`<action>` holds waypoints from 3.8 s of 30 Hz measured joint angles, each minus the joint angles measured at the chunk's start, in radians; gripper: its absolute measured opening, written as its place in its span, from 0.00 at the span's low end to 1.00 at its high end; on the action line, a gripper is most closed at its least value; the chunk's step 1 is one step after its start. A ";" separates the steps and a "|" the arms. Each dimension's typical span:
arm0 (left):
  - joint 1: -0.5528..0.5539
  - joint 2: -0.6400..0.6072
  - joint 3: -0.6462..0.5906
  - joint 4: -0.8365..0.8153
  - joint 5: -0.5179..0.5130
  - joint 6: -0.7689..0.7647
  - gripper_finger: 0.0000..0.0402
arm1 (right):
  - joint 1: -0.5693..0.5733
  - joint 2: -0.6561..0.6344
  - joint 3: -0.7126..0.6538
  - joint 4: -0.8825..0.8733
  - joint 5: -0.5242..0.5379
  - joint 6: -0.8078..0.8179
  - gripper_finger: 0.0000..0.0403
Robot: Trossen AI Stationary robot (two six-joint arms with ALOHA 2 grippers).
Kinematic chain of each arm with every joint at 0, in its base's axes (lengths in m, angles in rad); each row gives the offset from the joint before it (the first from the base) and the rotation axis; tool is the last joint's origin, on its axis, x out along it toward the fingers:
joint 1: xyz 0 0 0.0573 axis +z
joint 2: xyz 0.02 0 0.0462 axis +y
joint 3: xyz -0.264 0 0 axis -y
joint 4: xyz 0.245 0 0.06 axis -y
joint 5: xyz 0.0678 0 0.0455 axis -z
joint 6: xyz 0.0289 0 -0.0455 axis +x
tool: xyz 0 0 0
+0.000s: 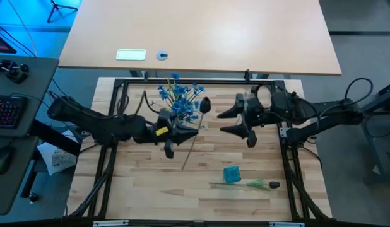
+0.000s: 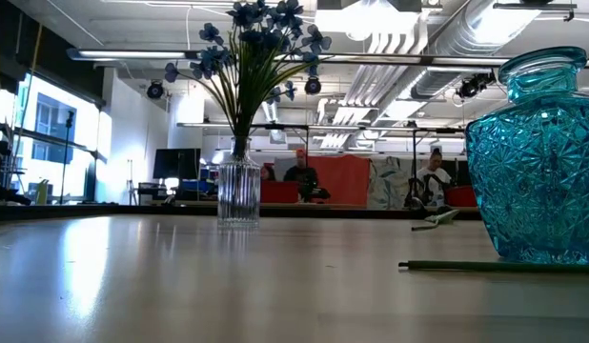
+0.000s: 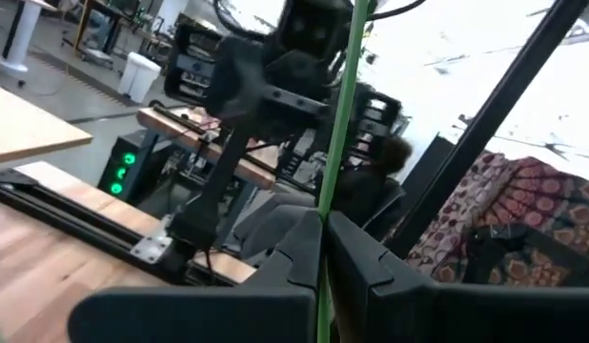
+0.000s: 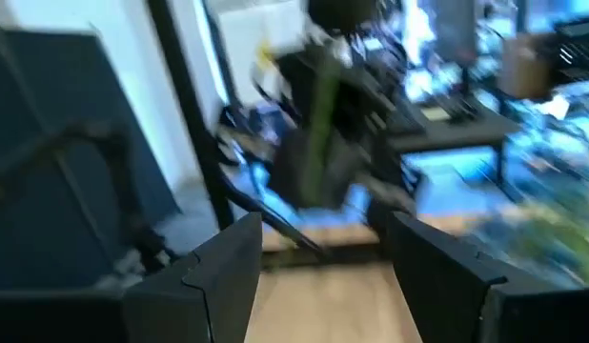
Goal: Sort flowers into vase by color
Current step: Put the top left dark blue flower into the blue vase
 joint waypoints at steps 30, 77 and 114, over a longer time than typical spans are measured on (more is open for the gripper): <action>0.002 -0.005 0.000 0.005 0.104 0.136 0.00 | 0.140 0.306 0.000 0.496 0.234 0.123 0.31; -0.062 -0.087 -0.241 -0.151 -0.289 -0.071 0.43 | 0.603 -0.078 -0.190 -0.349 0.892 0.400 0.00; -0.050 -0.094 -0.241 -0.096 -0.296 -0.046 0.43 | 0.601 -0.211 -0.418 -0.085 0.810 0.286 0.00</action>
